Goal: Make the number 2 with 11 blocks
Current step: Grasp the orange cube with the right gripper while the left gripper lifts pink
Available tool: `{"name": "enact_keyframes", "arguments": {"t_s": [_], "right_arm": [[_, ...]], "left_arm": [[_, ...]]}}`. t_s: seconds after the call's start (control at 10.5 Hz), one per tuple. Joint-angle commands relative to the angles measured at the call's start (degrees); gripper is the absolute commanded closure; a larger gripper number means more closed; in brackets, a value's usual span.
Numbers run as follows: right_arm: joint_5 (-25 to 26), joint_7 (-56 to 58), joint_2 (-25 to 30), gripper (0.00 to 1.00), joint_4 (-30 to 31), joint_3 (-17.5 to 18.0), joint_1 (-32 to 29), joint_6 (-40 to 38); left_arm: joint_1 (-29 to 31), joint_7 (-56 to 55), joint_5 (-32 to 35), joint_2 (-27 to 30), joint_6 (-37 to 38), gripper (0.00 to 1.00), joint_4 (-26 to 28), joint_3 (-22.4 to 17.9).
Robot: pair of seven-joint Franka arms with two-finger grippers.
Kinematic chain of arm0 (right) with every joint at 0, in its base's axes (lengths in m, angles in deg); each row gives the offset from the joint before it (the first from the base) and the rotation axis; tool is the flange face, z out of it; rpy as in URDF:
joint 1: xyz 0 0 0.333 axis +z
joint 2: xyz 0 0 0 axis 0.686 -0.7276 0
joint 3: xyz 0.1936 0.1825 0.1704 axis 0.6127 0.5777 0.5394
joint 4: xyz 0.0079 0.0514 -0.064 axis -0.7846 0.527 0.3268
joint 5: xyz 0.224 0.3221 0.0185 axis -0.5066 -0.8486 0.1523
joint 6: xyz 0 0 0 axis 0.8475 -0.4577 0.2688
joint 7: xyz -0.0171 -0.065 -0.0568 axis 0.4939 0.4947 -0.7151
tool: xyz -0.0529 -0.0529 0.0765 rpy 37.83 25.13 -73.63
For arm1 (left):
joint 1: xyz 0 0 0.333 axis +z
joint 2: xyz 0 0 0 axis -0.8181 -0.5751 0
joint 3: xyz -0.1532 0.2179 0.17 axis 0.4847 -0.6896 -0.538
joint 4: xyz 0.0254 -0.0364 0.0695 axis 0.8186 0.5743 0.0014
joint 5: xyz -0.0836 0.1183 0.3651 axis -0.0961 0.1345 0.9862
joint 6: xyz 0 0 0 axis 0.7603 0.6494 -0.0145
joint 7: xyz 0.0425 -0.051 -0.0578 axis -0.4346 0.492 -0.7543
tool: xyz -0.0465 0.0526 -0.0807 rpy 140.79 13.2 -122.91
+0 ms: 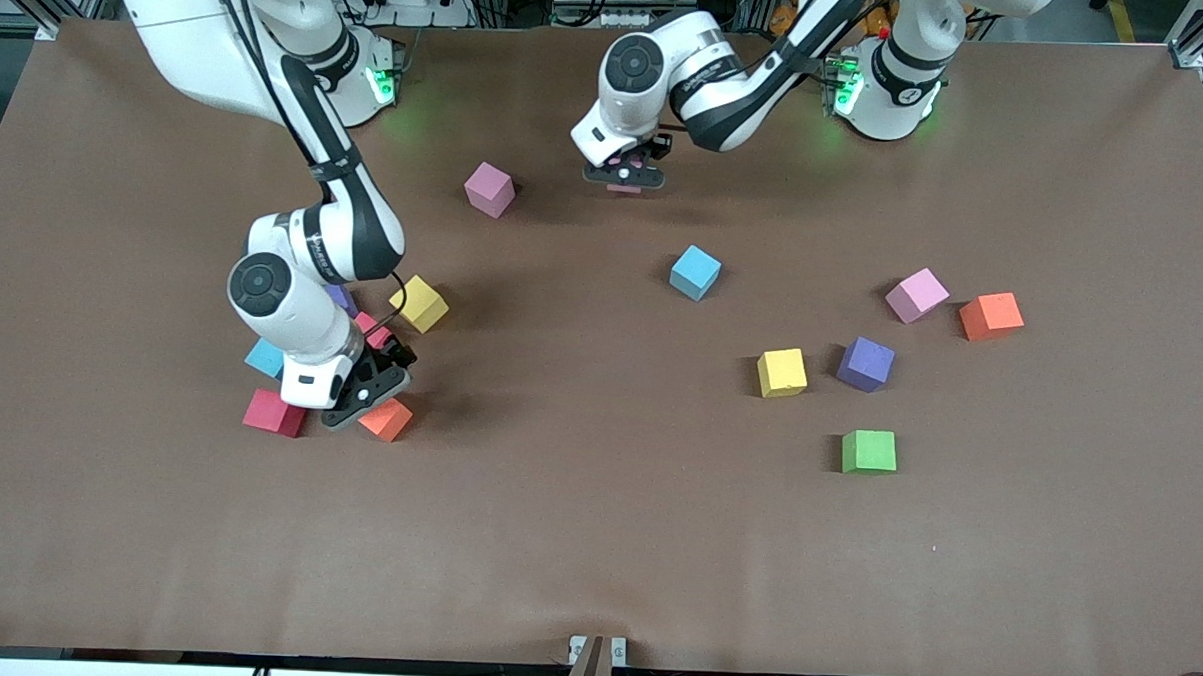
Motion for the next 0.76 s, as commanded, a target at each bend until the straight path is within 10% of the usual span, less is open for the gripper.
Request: {"name": "enact_keyframes", "arguments": {"t_s": [0.0, 0.38, 0.67], "right_arm": [[-0.5, 3.86, 1.75, 0.0, 3.52, -0.17, 0.2, 1.32], [-0.33, 7.8, 0.35, 0.0, 5.74, -0.08, -1.02, 9.77], [-0.59, 14.59, 1.31, 0.0, -1.8, -0.08, -4.02, -5.2]], "left_arm": [[-6.01, -0.89, -0.71, -4.25, -1.49, 0.47, -3.39, -5.65], [-8.33, -1.33, -1.06, -7.77, -2.29, 0.45, -7.0, -7.7], [-8.59, -1.33, -0.88, -8.39, -2.29, 0.34, -7.18, -7.7]]}}
